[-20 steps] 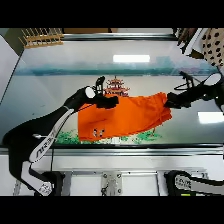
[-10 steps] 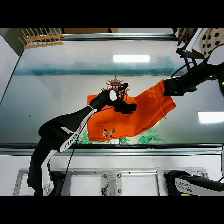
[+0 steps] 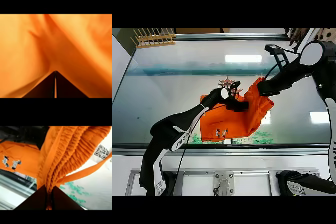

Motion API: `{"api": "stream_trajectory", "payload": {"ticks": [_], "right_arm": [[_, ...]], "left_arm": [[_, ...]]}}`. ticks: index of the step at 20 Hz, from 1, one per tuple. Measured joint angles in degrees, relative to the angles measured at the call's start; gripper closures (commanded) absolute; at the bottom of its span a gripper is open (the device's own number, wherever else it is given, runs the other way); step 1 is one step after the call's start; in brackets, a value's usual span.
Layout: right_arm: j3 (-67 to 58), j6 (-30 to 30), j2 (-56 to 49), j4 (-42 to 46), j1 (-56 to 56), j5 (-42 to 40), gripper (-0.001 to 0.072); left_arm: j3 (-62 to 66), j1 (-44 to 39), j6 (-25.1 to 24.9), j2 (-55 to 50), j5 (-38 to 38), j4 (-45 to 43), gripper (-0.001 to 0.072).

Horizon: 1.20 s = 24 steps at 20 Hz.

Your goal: Fold the clothes and pants, and hang the long-sleeved shirts on hangers.

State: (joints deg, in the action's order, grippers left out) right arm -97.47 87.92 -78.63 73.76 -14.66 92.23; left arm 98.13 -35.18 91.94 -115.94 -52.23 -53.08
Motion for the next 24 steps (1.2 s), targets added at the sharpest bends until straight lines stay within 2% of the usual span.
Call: {"api": "stream_trajectory", "payload": {"ticks": [10, 17, 18, 19, 20, 21, 24], "right_arm": [[-0.09, 0.0, -2.51, -1.55, -10.4, -7.19, 0.0698], [-0.09, -0.85, -11.91, -4.81, -21.0, -17.64, 0.0691], [-0.09, -1.2, -13.66, -5.4, -22.77, -19.54, 0.0651], [-0.09, -1.57, -15.3, -5.81, -24.46, -21.55, 0.0403], [-0.09, -1.9, -16.76, -6.14, -25.99, -23.47, 0.0072], [-0.07, -2.49, -18.08, -6.62, -27.5, -25.33, 0.0004], [-0.07, -5.29, -19.5, -9.46, -29.53, -28.72, 0.0004]], "left_arm": [[0.0, 15.34, 0.0, 11.28, -4.98, -6.14, 0.0699], [0.0, 27.98, -0.94, 20.13, -10.14, -9.81, 0.0699], [0.0, 29.35, -0.94, 21.11, -10.67, -9.94, 0.0699], [0.0, 30.6, -0.96, 22.03, -11.19, -9.99, 0.0699], [0.0, 31.71, -1.14, 22.84, -11.72, -10.05, 0.0699], [0.0, 32.54, -1.14, 23.5, -12.11, -10.19, 0.0699], [-0.63, 34.23, -1.62, 25.77, -12.66, -10.23, 0.0699]]}}
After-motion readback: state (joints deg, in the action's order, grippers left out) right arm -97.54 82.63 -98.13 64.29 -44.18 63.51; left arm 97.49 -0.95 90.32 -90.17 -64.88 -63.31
